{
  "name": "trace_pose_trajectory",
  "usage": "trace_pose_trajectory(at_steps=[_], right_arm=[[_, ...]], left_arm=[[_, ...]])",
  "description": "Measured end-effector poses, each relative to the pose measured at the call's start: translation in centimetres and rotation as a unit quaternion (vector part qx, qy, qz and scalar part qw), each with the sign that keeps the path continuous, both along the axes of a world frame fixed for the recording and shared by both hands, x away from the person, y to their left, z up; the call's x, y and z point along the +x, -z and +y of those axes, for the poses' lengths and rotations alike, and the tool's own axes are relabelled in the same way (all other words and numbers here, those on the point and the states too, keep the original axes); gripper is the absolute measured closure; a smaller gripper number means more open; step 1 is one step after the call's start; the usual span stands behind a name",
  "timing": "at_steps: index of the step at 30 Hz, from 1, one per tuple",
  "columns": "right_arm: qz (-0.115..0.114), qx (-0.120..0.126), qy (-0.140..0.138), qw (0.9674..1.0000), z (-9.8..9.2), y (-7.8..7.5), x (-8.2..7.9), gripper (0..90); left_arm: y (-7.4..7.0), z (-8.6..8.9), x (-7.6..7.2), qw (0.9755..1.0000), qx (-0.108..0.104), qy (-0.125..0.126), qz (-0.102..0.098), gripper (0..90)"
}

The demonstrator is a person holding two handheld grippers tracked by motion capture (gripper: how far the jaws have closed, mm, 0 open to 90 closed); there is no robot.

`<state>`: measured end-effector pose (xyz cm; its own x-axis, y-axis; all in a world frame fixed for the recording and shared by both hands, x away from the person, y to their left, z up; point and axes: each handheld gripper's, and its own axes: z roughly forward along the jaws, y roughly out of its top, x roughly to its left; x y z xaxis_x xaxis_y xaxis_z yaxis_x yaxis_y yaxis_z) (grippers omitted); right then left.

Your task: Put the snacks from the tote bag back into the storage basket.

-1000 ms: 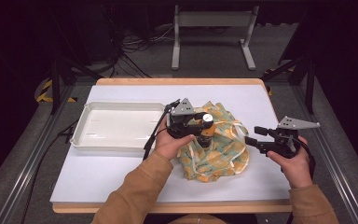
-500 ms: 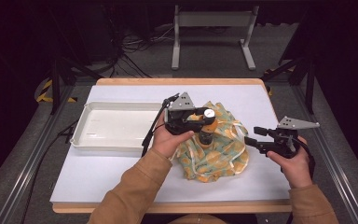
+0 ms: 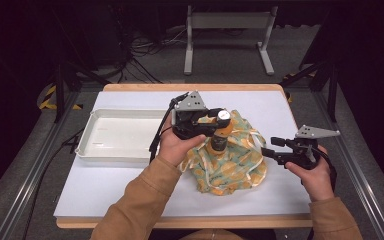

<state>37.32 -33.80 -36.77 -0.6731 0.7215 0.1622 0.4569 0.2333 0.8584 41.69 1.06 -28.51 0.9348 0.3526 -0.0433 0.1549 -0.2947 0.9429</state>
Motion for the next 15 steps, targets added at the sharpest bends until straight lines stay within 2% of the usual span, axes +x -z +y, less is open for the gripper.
trace_pose_trajectory(at_steps=[4, 7, 15], right_arm=[[0.003, -0.003, -0.002, 1.0, 0.0, 0.1, 0.0, 37.6], [0.004, -0.005, -0.005, 1.0, 0.0, 0.0, 0.0, 38.9], [0.003, -0.018, -0.002, 0.9998, -0.2, 0.0, 0.1, 38.9]], left_arm=[[-0.6, -0.1, -0.3, 1.0, -0.005, 0.004, 0.002, 58.5], [-1.4, 0.1, -0.6, 0.9999, -0.01, 0.003, -0.007, 58.5], [-2.7, 0.3, -1.5, 0.9998, -0.007, 0.002, -0.018, 58.5]])
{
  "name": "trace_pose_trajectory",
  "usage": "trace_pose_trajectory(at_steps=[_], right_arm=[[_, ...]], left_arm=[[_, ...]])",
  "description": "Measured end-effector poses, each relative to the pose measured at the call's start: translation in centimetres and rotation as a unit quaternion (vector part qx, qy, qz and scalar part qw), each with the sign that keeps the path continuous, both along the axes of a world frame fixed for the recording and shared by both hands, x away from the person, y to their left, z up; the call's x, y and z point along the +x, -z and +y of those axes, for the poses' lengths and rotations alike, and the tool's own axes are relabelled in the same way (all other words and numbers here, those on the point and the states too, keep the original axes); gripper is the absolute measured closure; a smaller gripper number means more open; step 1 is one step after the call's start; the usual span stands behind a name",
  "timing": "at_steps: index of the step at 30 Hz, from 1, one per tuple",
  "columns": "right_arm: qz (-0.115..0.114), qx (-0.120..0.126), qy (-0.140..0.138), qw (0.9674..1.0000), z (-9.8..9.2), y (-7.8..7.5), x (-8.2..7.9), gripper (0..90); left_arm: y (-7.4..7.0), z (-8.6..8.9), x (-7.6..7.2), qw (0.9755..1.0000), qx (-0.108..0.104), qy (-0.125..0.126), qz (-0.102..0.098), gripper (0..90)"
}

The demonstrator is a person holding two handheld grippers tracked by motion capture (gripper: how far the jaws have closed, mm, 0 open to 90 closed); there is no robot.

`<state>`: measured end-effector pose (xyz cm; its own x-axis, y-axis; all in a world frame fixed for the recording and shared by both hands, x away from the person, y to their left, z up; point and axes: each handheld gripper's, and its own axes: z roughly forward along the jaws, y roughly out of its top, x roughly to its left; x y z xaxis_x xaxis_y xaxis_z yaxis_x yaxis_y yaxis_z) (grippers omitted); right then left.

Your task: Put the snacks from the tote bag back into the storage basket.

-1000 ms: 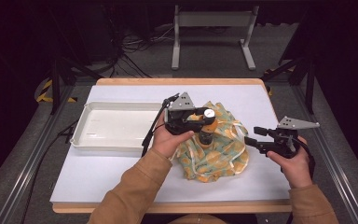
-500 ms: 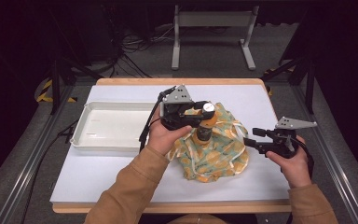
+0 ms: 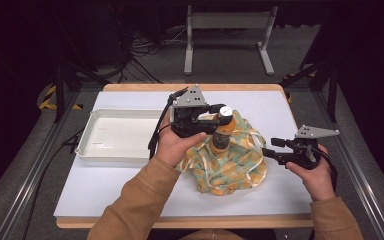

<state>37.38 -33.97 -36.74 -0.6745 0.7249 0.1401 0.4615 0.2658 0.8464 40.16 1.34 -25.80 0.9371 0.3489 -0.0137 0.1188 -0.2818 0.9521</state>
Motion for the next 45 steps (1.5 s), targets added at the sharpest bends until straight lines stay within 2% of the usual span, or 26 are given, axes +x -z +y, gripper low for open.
trace_pose_trajectory(at_steps=[4, 9, 15, 23, 31, 40, 45], right_arm=[[0.0, -0.003, 0.0, 1.0, 0.0, 0.0, 0.0, 38.5], [-0.002, -0.004, 0.002, 1.0, 0.0, 0.0, 0.0, 38.3], [-0.003, -0.004, 0.003, 1.0, -0.1, -0.1, 0.0, 38.4], [0.001, 0.0, 0.001, 1.0, 0.0, 0.0, 0.0, 38.0], [0.004, 0.009, 0.004, 0.9999, -0.1, 0.1, 0.0, 37.5], [0.005, 0.012, 0.005, 0.9999, -0.1, 0.1, 0.0, 37.5], [0.007, 0.015, 0.006, 0.9998, -0.2, 0.2, 0.0, 37.2]], left_arm=[[-0.5, 0.6, -0.3, 1.0, -0.008, 0.0, -0.002, 58.5], [-0.9, 1.7, -0.6, 0.9999, -0.003, -0.008, -0.012, 58.5], [-1.1, 4.1, -0.8, 0.9995, -0.017, -0.023, -0.012, 58.5], [-1.4, 7.4, -0.9, 0.9985, -0.021, -0.048, -0.018, 58.5], [-1.5, 10.1, -0.8, 0.9974, -0.026, -0.064, -0.019, 58.5], [-1.4, 13.0, -0.5, 0.9948, -0.034, -0.095, -0.017, 58.5], [-1.0, 14.6, -0.1, 0.9943, -0.041, -0.097, -0.016, 58.5]])
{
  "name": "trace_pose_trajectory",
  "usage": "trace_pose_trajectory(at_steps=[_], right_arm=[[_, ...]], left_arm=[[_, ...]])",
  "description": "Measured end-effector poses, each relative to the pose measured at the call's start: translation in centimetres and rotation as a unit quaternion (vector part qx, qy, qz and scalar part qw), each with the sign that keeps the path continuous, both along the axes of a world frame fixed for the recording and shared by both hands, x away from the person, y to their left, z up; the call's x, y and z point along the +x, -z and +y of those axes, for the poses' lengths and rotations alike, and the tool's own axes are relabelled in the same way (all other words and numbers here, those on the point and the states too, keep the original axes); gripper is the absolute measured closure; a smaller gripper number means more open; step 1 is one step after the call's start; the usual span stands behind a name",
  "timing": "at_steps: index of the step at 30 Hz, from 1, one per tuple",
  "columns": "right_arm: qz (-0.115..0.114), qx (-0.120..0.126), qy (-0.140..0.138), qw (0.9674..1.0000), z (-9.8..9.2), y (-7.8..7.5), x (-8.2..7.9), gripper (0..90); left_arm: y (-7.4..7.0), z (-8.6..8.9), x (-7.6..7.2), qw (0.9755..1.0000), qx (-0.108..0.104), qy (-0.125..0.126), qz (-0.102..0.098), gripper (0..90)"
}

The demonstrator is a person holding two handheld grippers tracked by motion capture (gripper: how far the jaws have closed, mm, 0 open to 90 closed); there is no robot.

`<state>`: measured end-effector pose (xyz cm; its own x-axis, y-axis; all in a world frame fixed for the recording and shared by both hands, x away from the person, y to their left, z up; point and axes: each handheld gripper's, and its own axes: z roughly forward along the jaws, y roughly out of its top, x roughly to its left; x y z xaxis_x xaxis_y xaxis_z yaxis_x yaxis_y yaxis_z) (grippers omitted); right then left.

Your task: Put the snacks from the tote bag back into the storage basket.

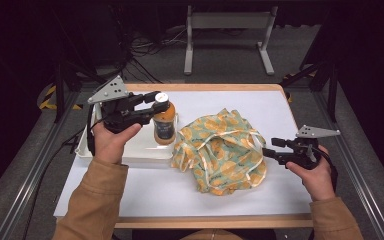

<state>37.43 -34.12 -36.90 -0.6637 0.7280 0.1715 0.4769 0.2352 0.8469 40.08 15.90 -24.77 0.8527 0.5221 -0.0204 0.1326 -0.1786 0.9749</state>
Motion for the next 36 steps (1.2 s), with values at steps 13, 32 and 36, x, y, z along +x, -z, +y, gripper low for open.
trace_pose_trajectory(at_steps=[13, 32, 36], right_arm=[[0.005, -0.001, -0.002, 1.0, 0.3, 0.2, 0.0, 37.1], [0.01, 0.001, -0.004, 0.9999, 0.4, 0.5, 0.2, 36.7], [0.01, 0.0, -0.004, 0.9999, 0.3, 0.5, 0.2, 36.7]], left_arm=[[2.5, 2.4, 1.4, 0.9998, 0.006, -0.013, 0.016, 58.5], [6.7, 2.1, 2.3, 0.9985, 0.035, -0.001, 0.042, 58.5], [7.3, 2.2, 2.6, 0.9978, 0.038, 0.005, 0.054, 58.5]])
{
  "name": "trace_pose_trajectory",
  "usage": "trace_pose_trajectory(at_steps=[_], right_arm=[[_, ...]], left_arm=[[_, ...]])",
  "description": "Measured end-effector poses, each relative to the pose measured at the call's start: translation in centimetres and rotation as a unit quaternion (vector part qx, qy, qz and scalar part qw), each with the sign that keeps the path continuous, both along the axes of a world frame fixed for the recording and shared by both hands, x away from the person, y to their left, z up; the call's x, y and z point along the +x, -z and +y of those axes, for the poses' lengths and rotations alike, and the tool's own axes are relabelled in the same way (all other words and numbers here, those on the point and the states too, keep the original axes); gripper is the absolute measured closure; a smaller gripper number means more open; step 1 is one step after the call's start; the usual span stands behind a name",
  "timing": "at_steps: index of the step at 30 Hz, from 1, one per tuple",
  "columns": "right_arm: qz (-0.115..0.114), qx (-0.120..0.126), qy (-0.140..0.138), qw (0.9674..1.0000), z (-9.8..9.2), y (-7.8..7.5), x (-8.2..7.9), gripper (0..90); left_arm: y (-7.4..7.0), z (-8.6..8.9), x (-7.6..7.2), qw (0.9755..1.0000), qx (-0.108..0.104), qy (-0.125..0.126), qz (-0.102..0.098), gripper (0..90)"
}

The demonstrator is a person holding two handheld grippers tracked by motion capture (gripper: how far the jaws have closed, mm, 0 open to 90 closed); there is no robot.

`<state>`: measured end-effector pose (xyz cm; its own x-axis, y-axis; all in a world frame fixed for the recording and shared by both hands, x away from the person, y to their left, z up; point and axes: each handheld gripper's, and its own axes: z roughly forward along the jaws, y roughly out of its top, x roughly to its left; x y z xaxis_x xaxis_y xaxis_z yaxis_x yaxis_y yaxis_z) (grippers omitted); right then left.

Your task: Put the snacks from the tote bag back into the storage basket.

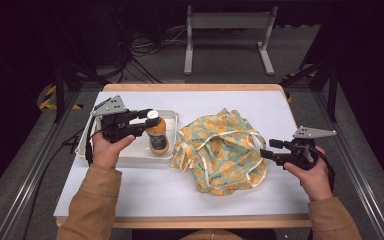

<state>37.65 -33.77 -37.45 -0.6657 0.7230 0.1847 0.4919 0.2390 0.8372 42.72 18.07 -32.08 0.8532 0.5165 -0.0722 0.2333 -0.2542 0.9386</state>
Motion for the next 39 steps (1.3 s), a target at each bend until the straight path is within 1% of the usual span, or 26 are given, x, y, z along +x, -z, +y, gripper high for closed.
trace_pose_trajectory(at_steps=[1, 2, 3, 5, 11, 15, 16, 17, 18, 20, 26, 29, 37, 39], right_arm=[[0.0, 0.0, 0.0, 1.0, 0.0, 0.0, 0.0, 36.7], [0.0, 0.0, 0.0, 1.0, 0.0, 0.0, 0.0, 36.7], [0.0, 0.0, 0.0, 1.0, 0.0, 0.0, 0.0, 36.7], [0.002, 0.001, 0.0, 1.0, 0.1, 0.1, 0.0, 36.7], [0.002, 0.001, 0.0, 1.0, 0.1, 0.1, 0.0, 36.5], [0.003, 0.001, 0.0, 1.0, 0.1, 0.1, 0.0, 36.3], [0.004, 0.001, 0.0, 1.0, 0.1, 0.1, 0.1, 36.3], [0.004, 0.001, 0.0, 1.0, 0.1, 0.1, 0.1, 36.2], [0.004, 0.001, -0.001, 1.0, 0.1, 0.2, 0.1, 36.2], [0.005, 0.0, -0.002, 1.0, 0.1, 0.2, 0.1, 36.1], [0.006, 0.0, -0.001, 1.0, 0.1, 0.2, 0.1, 36.1], [0.006, 0.001, -0.001, 1.0, 0.1, 0.1, 0.0, 36.0], [0.005, 0.0, -0.001, 1.0, 0.2, 0.2, 0.1, 35.9], [0.005, 0.0, -0.002, 1.0, 0.1, 0.2, 0.1, 35.8]], left_arm=[[0.2, 0.0, 0.0, 1.0, 0.003, 0.002, 0.003, 58.5], [0.3, 0.0, 0.1, 1.0, 0.006, 0.003, 0.0, 58.5], [0.4, -0.1, 0.0, 1.0, 0.007, 0.004, 0.005, 58.5], [0.6, -0.1, 0.1, 0.9999, 0.012, 0.005, 0.003, 58.5], [1.3, 0.1, 0.3, 0.9998, 0.015, 0.007, 0.011, 58.5], [1.8, 0.2, 0.5, 0.9996, 0.023, 0.013, 0.006, 58.5], [1.9, 0.1, 0.4, 0.9996, 0.023, 0.012, 0.01, 58.5], [2.0, 0.2, 0.5, 0.9996, 0.025, 0.014, 0.009, 58.5], [2.1, 0.1, 0.5, 0.9995, 0.024, 0.016, 0.013, 58.5], [2.2, 0.1, 0.5, 0.9993, 0.028, 0.019, 0.013, 58.5], [2.4, 0.0, 0.5, 0.9992, 0.03, 0.022, 0.013, 58.5], [2.7, -0.1, 0.4, 0.9991, 0.03, 0.023, 0.017, 58.5], [2.8, -0.2, 0.2, 0.9992, 0.03, 0.024, 0.012, 58.5], [2.9, -0.2, 0.1, 0.9992, 0.031, 0.024, 0.004, 58.4]])
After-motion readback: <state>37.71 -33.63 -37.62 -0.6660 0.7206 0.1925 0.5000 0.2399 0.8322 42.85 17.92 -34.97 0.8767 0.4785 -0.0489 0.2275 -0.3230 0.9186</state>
